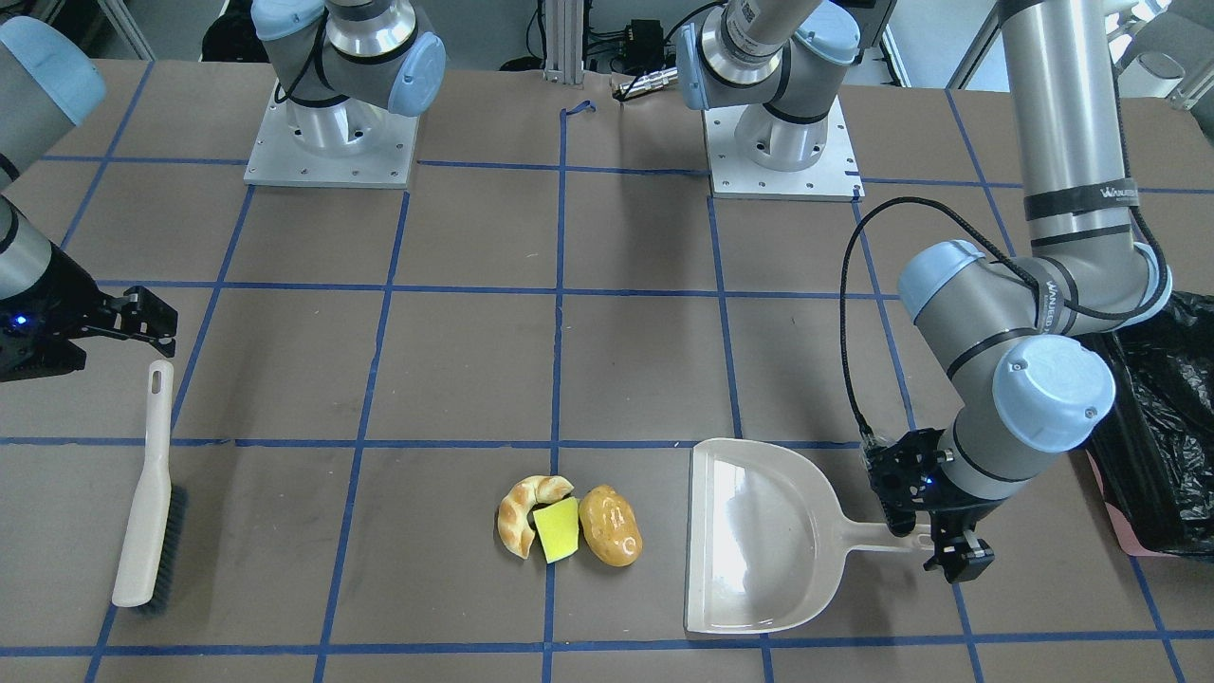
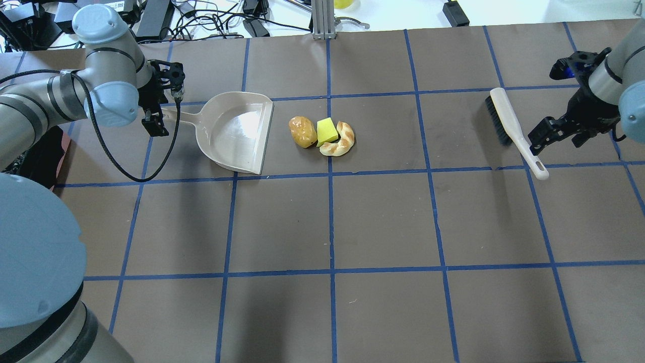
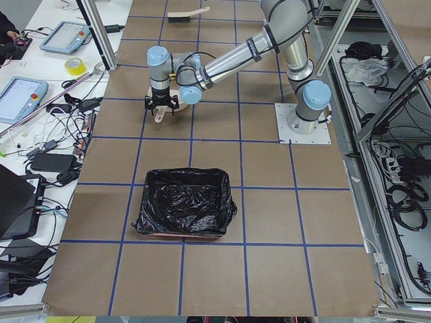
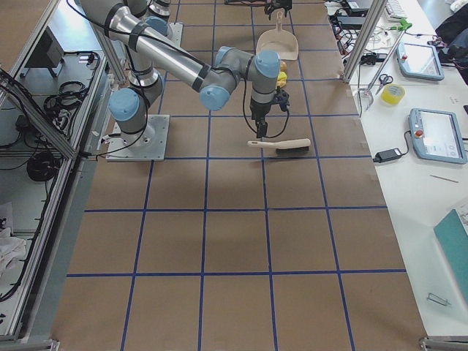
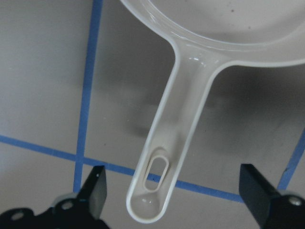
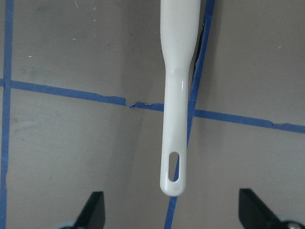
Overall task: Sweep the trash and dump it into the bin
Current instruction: 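Lower the left gripper to the dustpan handle while the right descends to the brush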
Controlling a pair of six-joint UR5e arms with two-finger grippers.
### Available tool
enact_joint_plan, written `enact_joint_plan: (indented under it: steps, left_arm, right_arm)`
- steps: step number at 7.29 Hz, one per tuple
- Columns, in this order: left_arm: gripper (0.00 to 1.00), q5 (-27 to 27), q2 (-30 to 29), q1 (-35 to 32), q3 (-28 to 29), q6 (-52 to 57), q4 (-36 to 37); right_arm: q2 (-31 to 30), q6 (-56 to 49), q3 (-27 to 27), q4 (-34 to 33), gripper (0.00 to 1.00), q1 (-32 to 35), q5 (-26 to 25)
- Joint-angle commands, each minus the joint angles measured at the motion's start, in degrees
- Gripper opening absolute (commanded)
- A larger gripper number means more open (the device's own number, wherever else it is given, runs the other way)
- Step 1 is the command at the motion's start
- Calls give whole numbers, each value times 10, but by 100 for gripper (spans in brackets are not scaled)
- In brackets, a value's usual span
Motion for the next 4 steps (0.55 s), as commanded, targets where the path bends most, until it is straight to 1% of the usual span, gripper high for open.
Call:
enact_joint_plan:
  steps: [1,2,3,4]
  left_arm:
    - [95,-4,-13,-1,20,25,1]
    - [85,-5,-18,-3,16,25,2]
    - [65,-4,-21,-6,18,25,3]
    - [58,-4,-23,-6,15,25,3]
  right_arm:
    - [48,-10,1,-39,100,0,-16]
    - [66,-10,1,-41,100,-1,-17]
    - [74,-10,1,-41,100,0,-16]
    - [79,-7,1,-41,100,0,-17]
